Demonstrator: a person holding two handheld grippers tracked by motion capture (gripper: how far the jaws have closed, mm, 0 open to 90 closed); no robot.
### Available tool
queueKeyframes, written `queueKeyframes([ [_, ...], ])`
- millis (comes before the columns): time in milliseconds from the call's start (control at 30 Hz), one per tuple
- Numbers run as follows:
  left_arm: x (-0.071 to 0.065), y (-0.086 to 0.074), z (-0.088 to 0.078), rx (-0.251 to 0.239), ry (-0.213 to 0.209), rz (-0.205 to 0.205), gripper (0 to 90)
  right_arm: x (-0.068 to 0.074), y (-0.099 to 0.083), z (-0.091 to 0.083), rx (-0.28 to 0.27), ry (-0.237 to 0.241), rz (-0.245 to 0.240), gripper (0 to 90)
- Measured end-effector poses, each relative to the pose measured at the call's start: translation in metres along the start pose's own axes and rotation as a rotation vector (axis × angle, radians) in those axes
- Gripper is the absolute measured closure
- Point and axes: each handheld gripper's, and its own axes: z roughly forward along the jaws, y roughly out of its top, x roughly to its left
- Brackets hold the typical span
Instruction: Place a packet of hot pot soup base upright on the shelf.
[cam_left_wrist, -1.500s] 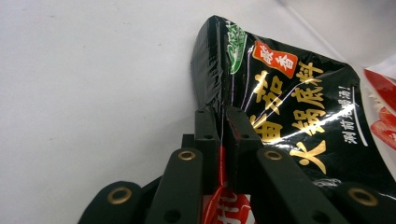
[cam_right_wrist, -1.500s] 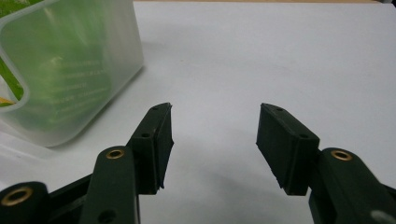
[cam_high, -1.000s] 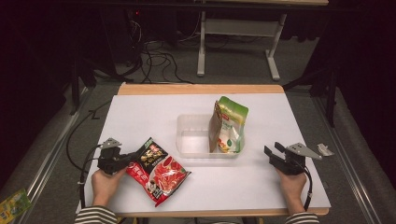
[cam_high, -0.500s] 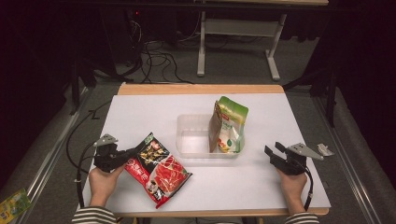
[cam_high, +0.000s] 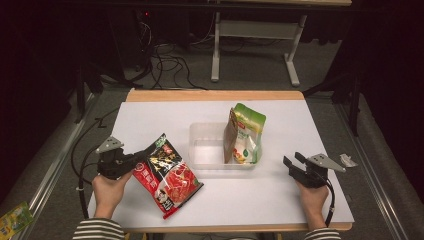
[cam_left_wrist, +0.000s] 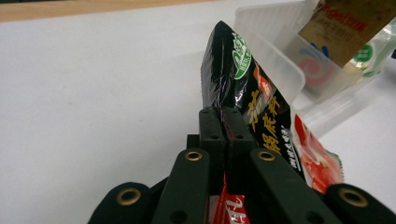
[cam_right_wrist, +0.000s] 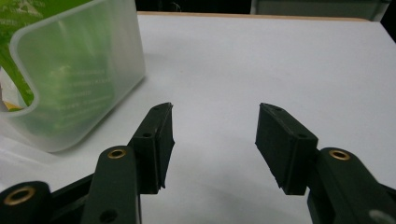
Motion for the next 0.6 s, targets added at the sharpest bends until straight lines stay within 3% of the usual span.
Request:
queueKeyframes([
  [600,-0.011,0.012,-0.010,-0.045,0.014,0.032,89.4,-0.001,0.000,0.000,-0.011,0.007,0.005,46.0],
])
